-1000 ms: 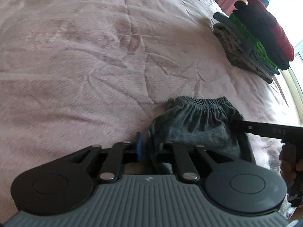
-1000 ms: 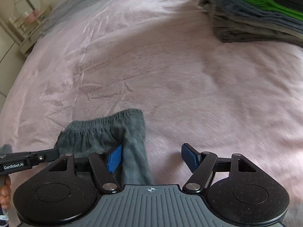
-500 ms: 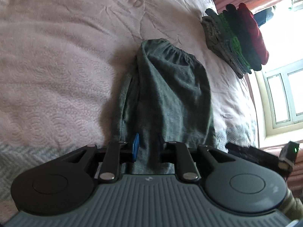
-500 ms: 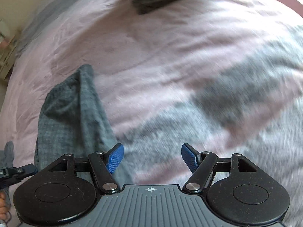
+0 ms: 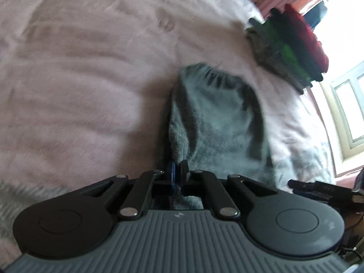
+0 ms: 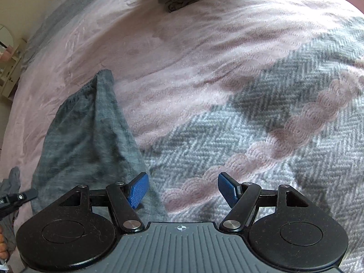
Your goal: Fold clothes
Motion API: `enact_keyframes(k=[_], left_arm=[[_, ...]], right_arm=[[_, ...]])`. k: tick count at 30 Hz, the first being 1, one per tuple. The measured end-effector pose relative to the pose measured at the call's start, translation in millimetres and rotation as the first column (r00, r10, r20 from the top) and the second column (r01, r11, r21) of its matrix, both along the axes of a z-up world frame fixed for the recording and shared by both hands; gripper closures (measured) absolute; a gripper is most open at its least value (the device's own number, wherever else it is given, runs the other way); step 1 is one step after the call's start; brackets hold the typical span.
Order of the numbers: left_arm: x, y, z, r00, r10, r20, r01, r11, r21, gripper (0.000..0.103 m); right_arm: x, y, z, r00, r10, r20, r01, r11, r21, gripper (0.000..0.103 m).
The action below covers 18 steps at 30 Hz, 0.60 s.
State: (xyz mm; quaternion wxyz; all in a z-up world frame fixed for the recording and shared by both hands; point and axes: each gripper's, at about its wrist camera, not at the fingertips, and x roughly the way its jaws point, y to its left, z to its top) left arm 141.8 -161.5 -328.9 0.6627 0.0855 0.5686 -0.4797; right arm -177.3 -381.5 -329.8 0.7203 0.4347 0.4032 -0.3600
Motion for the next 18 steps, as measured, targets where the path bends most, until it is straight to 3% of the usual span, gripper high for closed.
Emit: enact_keyframes(k=[6, 10, 18], left_arm=[[2.4, 0.4, -18.9, 0.999, 0.052, -0.013, -0.052, 0.998, 0.018, 0.094], [1.6, 22.7, -7.9, 0.991, 0.101, -0.082, -0.101, 0.995, 0.008, 0.081], [-43.0, 73.1, 5.5, 0.985, 0.058, -0.163, -0.049, 0.997, 0.058, 0.078]], right_arm=[[-1.7, 5.2, 1.2, 1.0, 0.023, -0.004, -0.023, 1.0, 0.004, 0.032], [-15.0, 9.8, 6.7, 1.0, 0.027, -0.008, -0.027, 1.0, 0.012, 0.032], [-46.1, 25.6, 13.4, 1.0, 0.001, 0.0, -0.001, 0.998, 0.067, 0.032]])
